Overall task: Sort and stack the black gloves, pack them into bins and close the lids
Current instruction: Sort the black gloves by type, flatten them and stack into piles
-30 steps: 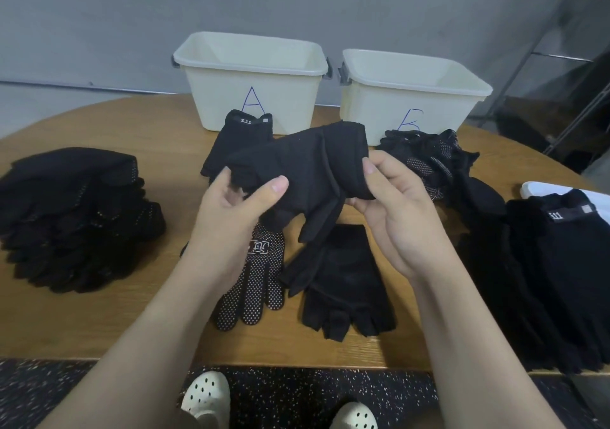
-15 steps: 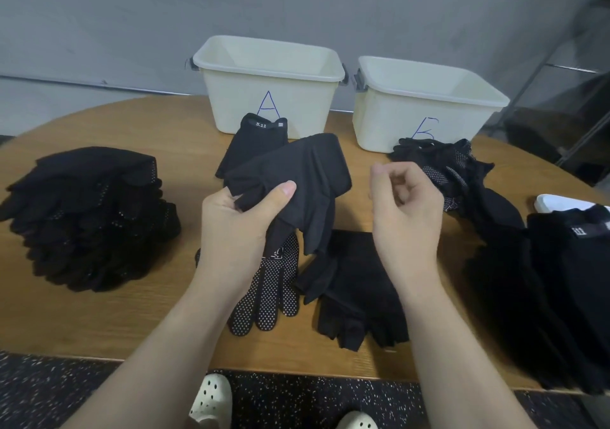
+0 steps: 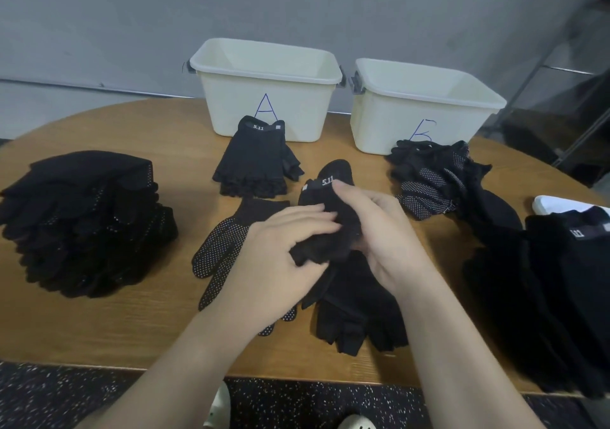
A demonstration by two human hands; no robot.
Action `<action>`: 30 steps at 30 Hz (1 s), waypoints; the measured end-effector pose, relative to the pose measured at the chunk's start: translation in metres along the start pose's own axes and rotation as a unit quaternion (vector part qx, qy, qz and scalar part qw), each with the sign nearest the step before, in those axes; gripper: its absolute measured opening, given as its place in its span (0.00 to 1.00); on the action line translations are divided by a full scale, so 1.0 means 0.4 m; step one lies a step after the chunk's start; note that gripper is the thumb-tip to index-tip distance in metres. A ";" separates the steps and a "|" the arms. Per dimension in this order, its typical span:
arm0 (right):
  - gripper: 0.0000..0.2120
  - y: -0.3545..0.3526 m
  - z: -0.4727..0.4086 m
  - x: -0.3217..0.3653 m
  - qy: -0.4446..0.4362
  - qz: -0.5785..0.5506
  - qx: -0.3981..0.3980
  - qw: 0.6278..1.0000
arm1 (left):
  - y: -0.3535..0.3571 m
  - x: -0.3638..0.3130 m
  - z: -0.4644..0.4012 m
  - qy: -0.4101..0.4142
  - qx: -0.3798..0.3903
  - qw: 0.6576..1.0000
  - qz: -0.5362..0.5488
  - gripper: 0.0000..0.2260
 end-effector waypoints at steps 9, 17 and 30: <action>0.14 -0.039 0.031 -0.002 0.022 -0.078 0.073 0.994 | -0.036 0.042 0.006 -0.124 -0.058 0.977 0.162 0.13; 0.14 -0.060 0.104 -0.004 0.001 -0.062 0.137 0.989 | 0.072 0.089 0.004 -0.301 0.069 0.873 0.378 0.19; 0.08 -0.161 0.119 -0.047 -0.055 0.169 0.004 0.984 | 0.060 0.042 0.002 -0.224 0.023 0.974 0.032 0.06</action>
Point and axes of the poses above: each hand's wrist, its own z-axis away from the middle knuckle, its own y-axis out of the palm, x = y × z, the point moved 9 cm from there along -z, towards the middle knuckle, and after that the axes turned 5 degrees about y, right-handed, at the moved point
